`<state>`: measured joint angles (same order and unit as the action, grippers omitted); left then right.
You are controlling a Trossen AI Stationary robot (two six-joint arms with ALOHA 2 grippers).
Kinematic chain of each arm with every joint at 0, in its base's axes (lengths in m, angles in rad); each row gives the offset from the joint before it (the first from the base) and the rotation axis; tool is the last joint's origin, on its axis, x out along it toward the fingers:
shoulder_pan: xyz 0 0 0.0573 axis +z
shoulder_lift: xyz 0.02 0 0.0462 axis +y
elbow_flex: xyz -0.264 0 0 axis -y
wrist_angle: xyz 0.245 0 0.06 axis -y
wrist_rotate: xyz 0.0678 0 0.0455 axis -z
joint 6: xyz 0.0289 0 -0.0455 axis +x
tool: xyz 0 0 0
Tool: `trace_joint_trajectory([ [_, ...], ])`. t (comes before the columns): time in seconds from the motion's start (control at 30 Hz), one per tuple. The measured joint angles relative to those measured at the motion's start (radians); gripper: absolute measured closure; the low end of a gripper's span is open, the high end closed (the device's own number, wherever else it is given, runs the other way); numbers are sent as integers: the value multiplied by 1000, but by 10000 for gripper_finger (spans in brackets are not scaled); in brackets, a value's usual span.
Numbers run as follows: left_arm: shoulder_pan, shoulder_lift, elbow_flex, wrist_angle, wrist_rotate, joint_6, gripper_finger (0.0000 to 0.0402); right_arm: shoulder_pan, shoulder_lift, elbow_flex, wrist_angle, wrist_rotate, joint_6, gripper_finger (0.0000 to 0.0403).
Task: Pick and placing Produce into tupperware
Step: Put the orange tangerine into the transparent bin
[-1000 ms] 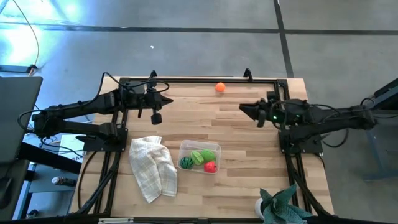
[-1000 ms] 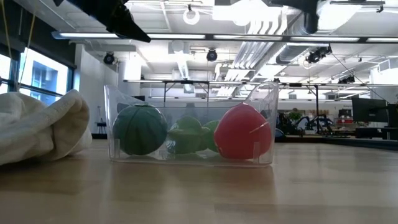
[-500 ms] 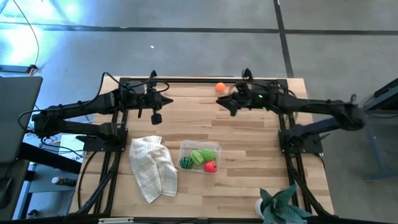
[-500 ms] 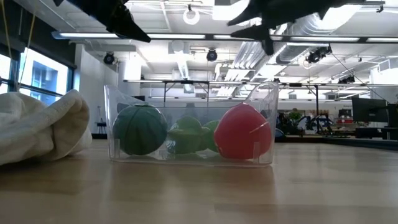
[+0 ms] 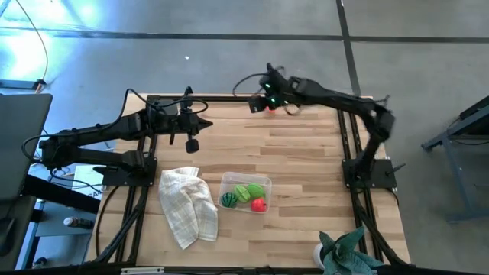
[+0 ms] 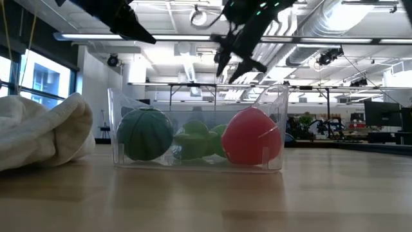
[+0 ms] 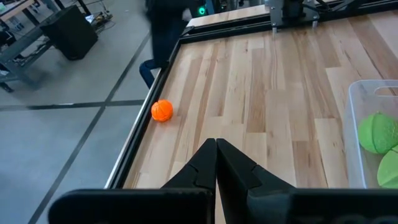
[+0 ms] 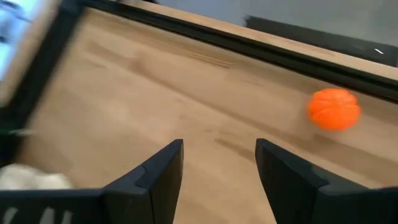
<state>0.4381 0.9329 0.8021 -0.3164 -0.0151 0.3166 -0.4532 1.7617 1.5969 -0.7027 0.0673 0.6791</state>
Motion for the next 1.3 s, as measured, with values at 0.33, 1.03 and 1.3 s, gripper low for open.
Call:
trace_joint_trajectory([
  [0.33, 0, 0, 0, 0, 0, 0, 401, -104, 344, 325, -365, 8, 26, 210],
  [1.03, 0, 0, 0, 0, 0, 0, 401, -182, 436, 335, -415, 85, -76, 210],
  [1.3, 0, 0, 0, 0, 0, 0, 401, -181, 436, 335, -408, 81, -78, 210],
])
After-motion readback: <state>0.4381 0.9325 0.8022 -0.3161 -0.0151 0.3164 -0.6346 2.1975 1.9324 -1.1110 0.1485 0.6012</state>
